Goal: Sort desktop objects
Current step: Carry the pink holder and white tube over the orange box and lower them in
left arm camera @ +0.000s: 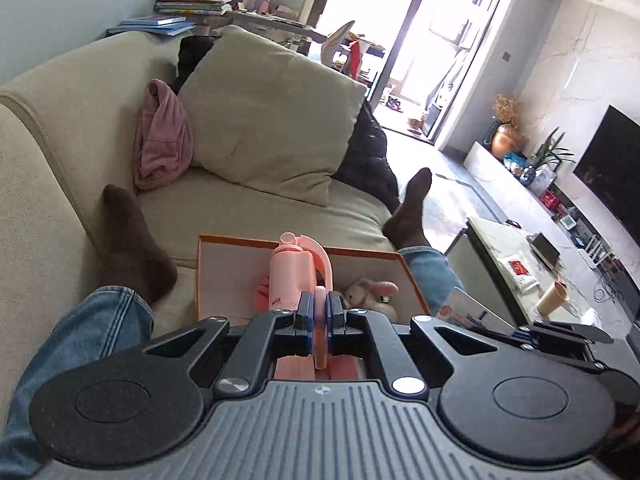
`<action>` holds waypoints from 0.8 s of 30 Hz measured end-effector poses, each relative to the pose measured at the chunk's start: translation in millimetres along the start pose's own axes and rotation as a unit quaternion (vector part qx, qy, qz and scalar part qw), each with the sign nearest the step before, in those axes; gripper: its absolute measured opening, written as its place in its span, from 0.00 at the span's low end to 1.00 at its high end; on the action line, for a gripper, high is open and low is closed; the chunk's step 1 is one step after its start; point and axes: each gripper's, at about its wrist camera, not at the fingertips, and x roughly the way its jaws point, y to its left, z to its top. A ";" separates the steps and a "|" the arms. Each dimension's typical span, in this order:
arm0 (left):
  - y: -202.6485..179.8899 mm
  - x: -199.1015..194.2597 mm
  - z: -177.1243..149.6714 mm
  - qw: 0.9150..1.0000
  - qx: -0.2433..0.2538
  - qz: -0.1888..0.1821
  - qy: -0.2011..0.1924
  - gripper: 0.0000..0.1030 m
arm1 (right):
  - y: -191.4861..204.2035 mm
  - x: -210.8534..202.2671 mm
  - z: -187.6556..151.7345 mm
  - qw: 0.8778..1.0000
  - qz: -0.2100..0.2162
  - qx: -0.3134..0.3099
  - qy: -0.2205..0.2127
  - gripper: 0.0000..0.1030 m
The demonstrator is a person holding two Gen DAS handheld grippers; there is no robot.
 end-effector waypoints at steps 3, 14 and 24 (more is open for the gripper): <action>14.1 38.2 3.5 1.000 -0.006 0.029 0.008 0.06 | -11.3 18.9 2.6 1.000 -0.002 0.022 0.001 0.08; 40.7 128.0 -24.0 0.991 0.022 0.107 0.077 0.06 | -31.2 88.4 -7.6 0.996 0.038 0.070 0.045 0.08; 18.6 147.3 -49.5 0.972 0.117 0.189 0.072 0.06 | -24.5 119.5 -27.5 0.994 0.029 0.045 0.098 0.08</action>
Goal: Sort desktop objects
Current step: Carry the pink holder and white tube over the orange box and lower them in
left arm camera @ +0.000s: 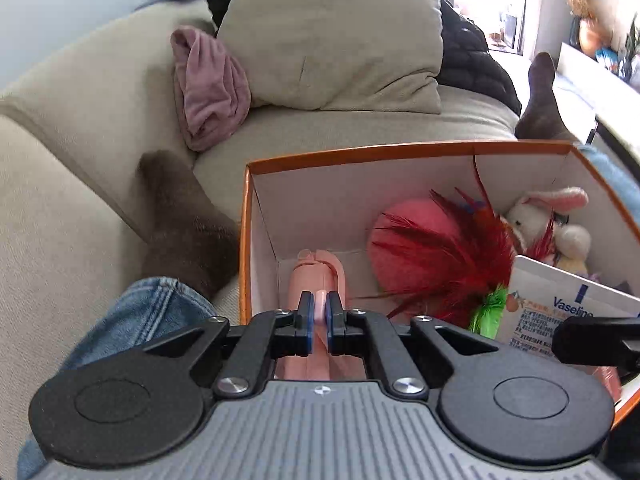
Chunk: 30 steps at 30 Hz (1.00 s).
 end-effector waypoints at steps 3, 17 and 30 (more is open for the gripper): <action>-9.0 4.3 -3.0 0.999 0.028 0.026 -0.001 0.06 | -0.7 2.3 -1.7 1.000 -0.001 -0.001 0.008 0.08; 12.5 -22.6 2.0 0.999 -0.038 -0.028 -0.021 0.03 | -4.5 6.1 -3.0 0.999 -0.033 0.003 0.014 0.08; 47.5 -63.2 -31.2 0.987 -0.128 -0.038 -0.092 0.03 | 19.9 27.3 -18.8 0.993 -0.088 -0.071 0.028 0.08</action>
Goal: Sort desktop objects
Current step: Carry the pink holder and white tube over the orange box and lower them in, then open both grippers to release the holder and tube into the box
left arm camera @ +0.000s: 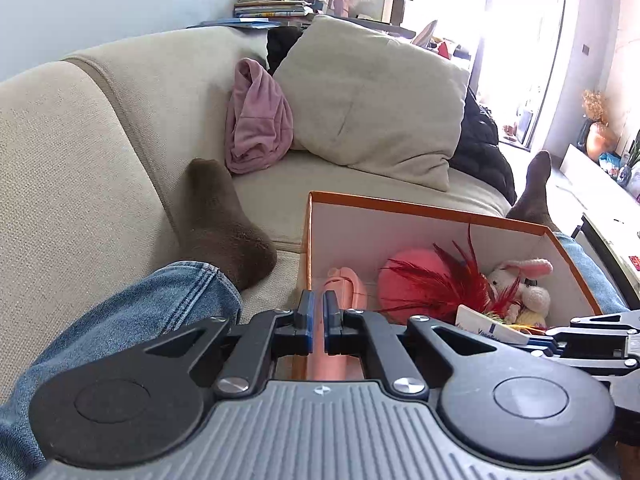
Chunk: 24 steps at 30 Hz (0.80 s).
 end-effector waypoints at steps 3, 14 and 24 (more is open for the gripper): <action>1.7 -2.7 -2.0 1.000 0.000 -0.007 -0.001 0.04 | 1.6 2.0 -2.4 1.000 -0.001 0.004 0.022 0.09; -1.6 -17.9 -12.3 1.000 -0.010 -0.010 0.004 0.13 | 6.8 -12.8 -9.4 0.999 -0.010 0.002 0.031 0.12; -28.8 -51.4 -23.2 0.999 -0.008 -0.034 -0.001 0.16 | 13.4 -59.4 -15.3 1.000 -0.011 0.002 -0.023 0.19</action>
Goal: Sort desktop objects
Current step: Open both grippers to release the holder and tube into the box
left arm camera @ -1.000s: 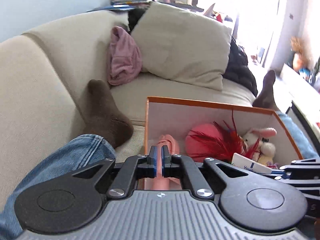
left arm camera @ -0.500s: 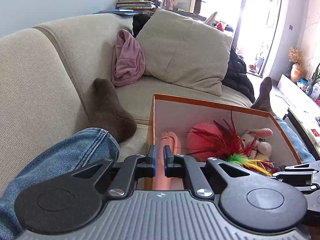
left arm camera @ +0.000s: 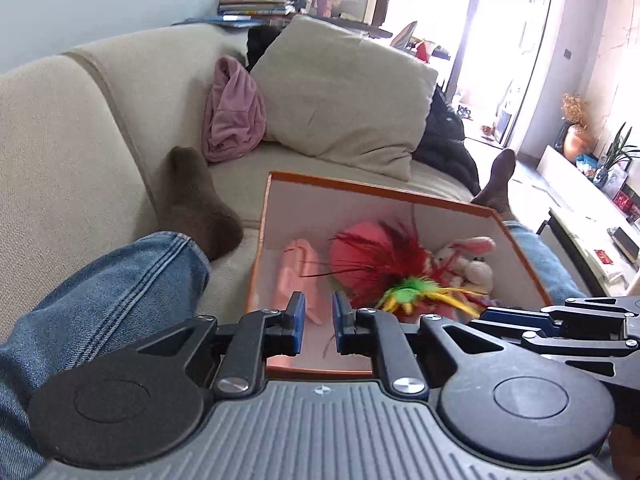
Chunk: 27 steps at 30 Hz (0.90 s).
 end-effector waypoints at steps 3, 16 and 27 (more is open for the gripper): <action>-11.1 -17.6 0.8 1.000 0.002 -0.006 -0.031 0.22 | 2.7 -16.1 -1.4 1.000 -0.003 -0.001 -0.021 0.25; -32.1 -72.2 1.9 0.983 0.016 -0.014 -0.181 0.86 | 3.1 -72.9 1.0 0.991 -0.059 0.029 -0.116 0.51; -34.5 -8.6 -8.7 0.997 0.021 0.007 -0.081 0.87 | -19.0 -27.1 -11.6 0.994 -0.071 0.044 -0.068 0.68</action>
